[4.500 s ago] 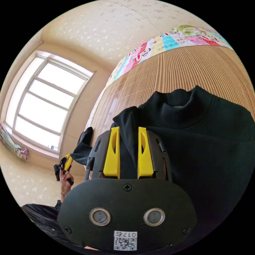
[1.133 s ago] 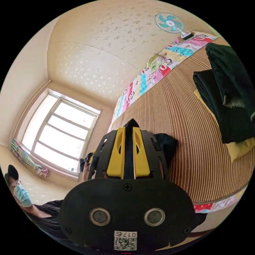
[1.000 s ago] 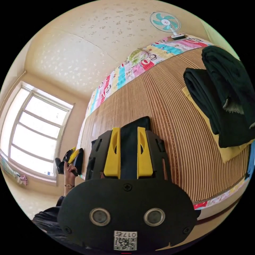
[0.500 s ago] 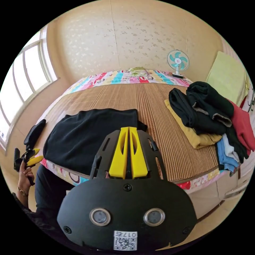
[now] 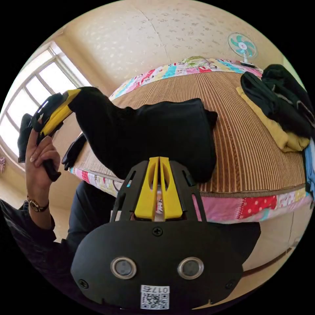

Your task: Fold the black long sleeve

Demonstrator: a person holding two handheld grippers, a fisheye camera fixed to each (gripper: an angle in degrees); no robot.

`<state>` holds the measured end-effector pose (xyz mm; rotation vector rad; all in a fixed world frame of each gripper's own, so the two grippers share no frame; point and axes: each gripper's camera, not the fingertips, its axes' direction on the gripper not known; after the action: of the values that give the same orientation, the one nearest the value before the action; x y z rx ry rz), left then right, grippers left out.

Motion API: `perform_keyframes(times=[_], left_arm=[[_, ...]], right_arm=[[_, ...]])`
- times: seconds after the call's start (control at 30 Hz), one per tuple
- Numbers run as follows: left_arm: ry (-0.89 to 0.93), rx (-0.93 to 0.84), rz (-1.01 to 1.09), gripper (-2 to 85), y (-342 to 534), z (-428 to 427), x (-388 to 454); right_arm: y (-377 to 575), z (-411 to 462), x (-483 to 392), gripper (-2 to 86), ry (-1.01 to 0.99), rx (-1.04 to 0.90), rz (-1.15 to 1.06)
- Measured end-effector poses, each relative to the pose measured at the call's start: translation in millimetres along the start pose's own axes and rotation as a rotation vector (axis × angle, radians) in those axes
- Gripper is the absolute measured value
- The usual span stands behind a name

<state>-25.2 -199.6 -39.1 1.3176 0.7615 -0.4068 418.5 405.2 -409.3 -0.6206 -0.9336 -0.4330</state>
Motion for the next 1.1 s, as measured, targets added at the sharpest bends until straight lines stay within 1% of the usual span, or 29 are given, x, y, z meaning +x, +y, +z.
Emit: perform_keyframes(times=[0.07, 0.13, 0.17, 0.2, 0.23, 0.27, 0.3, 0.37, 0.4, 0.43, 0.47, 0.5, 0.53, 0.57, 0.6, 0.63, 0.7, 0.73, 0.77, 0.8, 0.83, 0.87, 0.93, 0.97, 1.0, 1.03, 1.1], left_arm=[[0.064, -0.089, 0.123, 6.5, 19, 40, 42], [0.110, -0.246, 0.239, 7.0, 52, 87, 84], [0.132, -0.275, 0.259, 7.2, 61, 94, 91], [0.195, -0.301, 0.301, 7.1, 77, 98, 101], [0.236, -0.297, 0.342, 7.2, 93, 93, 106], [0.236, -0.291, 0.354, 7.2, 99, 89, 107], [0.197, -0.276, 0.361, 7.5, 109, 78, 103], [0.075, -0.244, 0.339, 9.2, 119, 59, 86], [-0.041, -0.212, 0.289, 11.5, 122, 45, 67], [-0.160, -0.180, 0.189, 14.1, 125, 31, 42], [-0.207, -0.172, 0.124, 15.4, 126, 26, 28], [-0.248, -0.178, -0.020, 16.8, 128, 18, -3], [-0.224, -0.221, -0.151, 17.5, 132, 18, -34], [-0.201, -0.251, -0.212, 17.5, 136, 21, -49], [-0.128, -0.334, -0.324, 16.4, 145, 34, -75], [0.021, -0.445, -0.398, 14.3, 156, 55, -92], [0.232, -0.505, -0.494, 10.1, 178, 75, -106], [0.317, -0.518, -0.513, 8.9, 190, 78, -105], [0.348, -0.529, -0.504, 8.3, 194, 78, -101], [0.376, -0.548, -0.450, 8.0, 199, 71, -84], [0.371, -0.568, -0.353, 7.9, 202, 59, -60], [0.362, -0.585, -0.298, 7.8, 203, 52, -46], [0.356, -0.649, -0.097, 7.7, 215, 23, 5], [0.354, -0.656, -0.050, 7.7, 220, 15, 16], [0.337, -0.661, 0.067, 7.7, 226, -2, 38], [0.296, -0.653, 0.187, 7.0, 230, -20, 56], [0.264, -0.588, 0.326, 6.6, 232, -50, 75]], right_arm=[[17, -19, 28, 1.2, -0.076, 0.001, 0.107], [35, -36, 52, 1.8, -0.171, 0.021, 0.193], [46, -46, 65, 2.5, -0.231, 0.024, 0.234], [55, -54, 76, 3.5, -0.278, 0.022, 0.269], [59, -57, 82, 4.1, -0.296, 0.020, 0.287], [65, -65, 91, 5.3, -0.328, 0.017, 0.319], [70, -72, 98, 6.2, -0.359, 0.019, 0.337], [74, -80, 109, 7.5, -0.410, 0.013, 0.358], [74, -84, 115, 8.6, -0.448, 0.011, 0.367], [73, -86, 118, 9.3, -0.468, 0.012, 0.369], [71, -89, 122, 10.8, -0.507, 0.014, 0.374], [69, -92, 126, 12.4, -0.549, 0.021, 0.382], [68, -93, 128, 13.3, -0.572, 0.027, 0.386], [65, -94, 132, 15.0, -0.615, 0.039, 0.398], [62, -93, 135, 16.8, -0.661, 0.043, 0.425], [61, -91, 138, 17.7, -0.690, 0.046, 0.440], [58, -84, 145, 21.0, -0.814, 0.060, 0.506], [58, -82, 147, 21.6, -0.838, 0.063, 0.520], [57, -78, 150, 22.5, -0.873, 0.072, 0.548], [57, -76, 153, 23.2, -0.924, 0.087, 0.575], [57, -75, 155, 23.0, -0.955, 0.098, 0.588], [58, -74, 159, 22.7, -1.015, 0.125, 0.608], [57, -73, 164, 19.1, -1.101, 0.137, 0.631], [53, -70, 162, 17.4, -1.187, 0.106, 0.606], [48, -71, 157, 15.7, -1.311, 0.109, 0.546], [46, -74, 154, 14.9, -1.343, 0.111, 0.521], [23, -107, 143, 11.2, -1.313, 0.195, 0.368]])
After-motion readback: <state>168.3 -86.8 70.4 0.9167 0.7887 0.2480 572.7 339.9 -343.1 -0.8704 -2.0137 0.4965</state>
